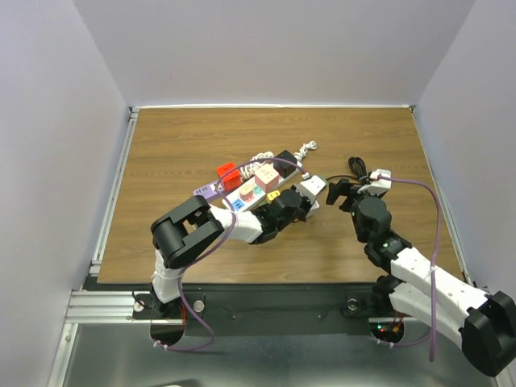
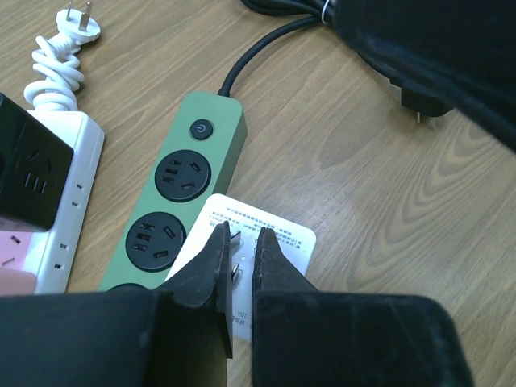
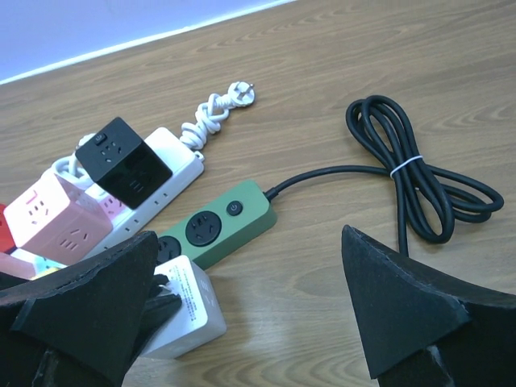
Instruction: Insert the plug
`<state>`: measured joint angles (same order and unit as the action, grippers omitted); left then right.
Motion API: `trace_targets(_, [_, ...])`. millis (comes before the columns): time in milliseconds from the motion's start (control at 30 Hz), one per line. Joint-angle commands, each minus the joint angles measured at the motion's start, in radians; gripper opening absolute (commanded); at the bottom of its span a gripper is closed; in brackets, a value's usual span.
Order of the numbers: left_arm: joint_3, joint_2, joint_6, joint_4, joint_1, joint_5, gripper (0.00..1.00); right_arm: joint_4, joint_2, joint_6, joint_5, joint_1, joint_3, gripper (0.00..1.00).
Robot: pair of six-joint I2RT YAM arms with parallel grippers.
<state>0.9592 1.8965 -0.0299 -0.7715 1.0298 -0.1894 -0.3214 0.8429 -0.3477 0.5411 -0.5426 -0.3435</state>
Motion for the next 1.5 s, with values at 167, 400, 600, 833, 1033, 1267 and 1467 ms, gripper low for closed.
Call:
trace_targets(167, [-0.007,-0.207,0.100,0.006,-0.053,0.103,0.00,-0.125,-0.109,0.068,-0.099,0.006,0.064,0.99])
trace_targets(400, [-0.065,-0.405,0.323,-0.005,-0.158,0.244,0.00,-0.272,-0.182,0.185,-0.397,0.006,0.126,0.95])
trace_targets(600, [-0.163,-0.563,0.545,-0.018,-0.260,0.337,0.00,-0.413,-0.124,0.257,-0.630,-0.008,0.141,0.91])
trace_targets(833, [-0.204,-0.634,0.731,-0.008,-0.287,0.401,0.00,-0.541,-0.032,0.495,-0.548,-0.241,0.147,0.90])
trace_targets(1033, [-0.283,-0.685,0.876,-0.132,-0.295,0.445,0.00,-0.723,0.059,0.634,-0.406,-0.335,0.172,0.90])
trace_targets(1267, [-0.309,-0.706,0.973,-0.121,-0.304,0.455,0.00,-0.858,0.045,0.679,-0.375,-0.335,0.224,0.90])
trace_targets(1467, [-0.310,-0.686,1.019,-0.129,-0.303,0.465,0.00,-0.896,0.068,0.691,-0.432,-0.338,0.221,0.90])
